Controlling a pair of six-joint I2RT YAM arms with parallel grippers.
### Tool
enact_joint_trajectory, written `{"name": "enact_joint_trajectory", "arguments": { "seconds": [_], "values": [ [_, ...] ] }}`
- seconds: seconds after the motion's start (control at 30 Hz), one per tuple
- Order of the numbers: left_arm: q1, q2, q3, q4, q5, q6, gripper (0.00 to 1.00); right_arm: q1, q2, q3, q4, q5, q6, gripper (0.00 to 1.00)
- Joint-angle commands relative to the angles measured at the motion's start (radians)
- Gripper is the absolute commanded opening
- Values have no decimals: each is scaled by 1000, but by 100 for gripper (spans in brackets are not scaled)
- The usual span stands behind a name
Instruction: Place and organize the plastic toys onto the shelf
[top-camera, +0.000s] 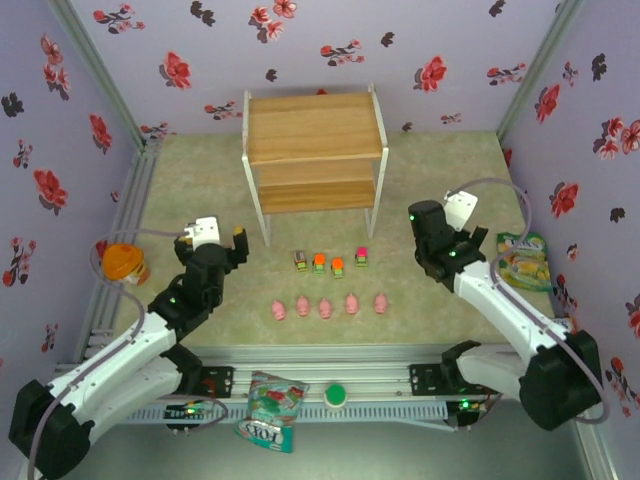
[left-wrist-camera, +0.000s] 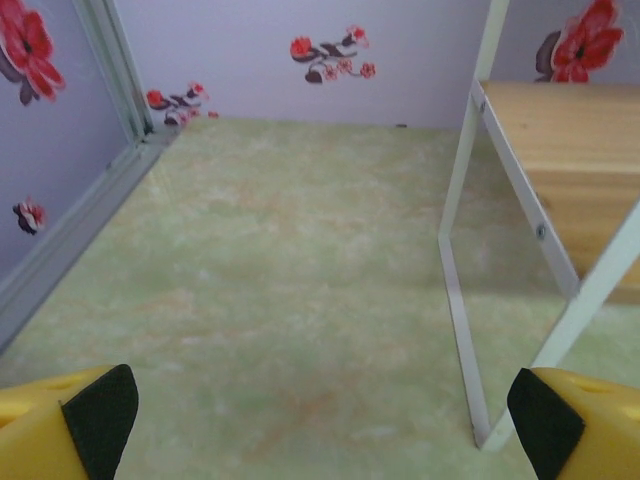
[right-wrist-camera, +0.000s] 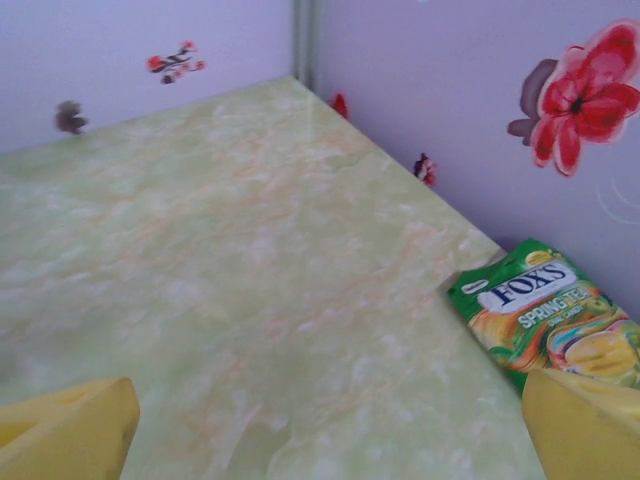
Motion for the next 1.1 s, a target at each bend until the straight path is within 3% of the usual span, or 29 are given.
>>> {"name": "enact_joint_trajectory", "arguments": {
  "seconds": [0.0, 0.33, 0.4, 0.67, 0.83, 1.07],
  "values": [
    [-27, -37, 24, -139, 32, -94, 100, 68, -59, 4, -176, 50, 95, 99],
    [-71, -139, -47, -230, 70, -144, 95, 412, -142, 21, -429, 72, 276, 98],
    [-74, -136, -52, -216, 93, -150, 89, 490, -142, 19, -467, 85, 334, 97],
    [-91, -64, -42, -193, 133, -175, 85, 739, -65, 32, -570, 129, 513, 96],
    [-91, -13, -30, -192, 157, -180, 82, 808, 53, 72, -665, 94, 622, 97],
    [-102, 38, -17, -174, 206, -176, 79, 856, 111, 17, -571, -39, 671, 90]
  ]
}}
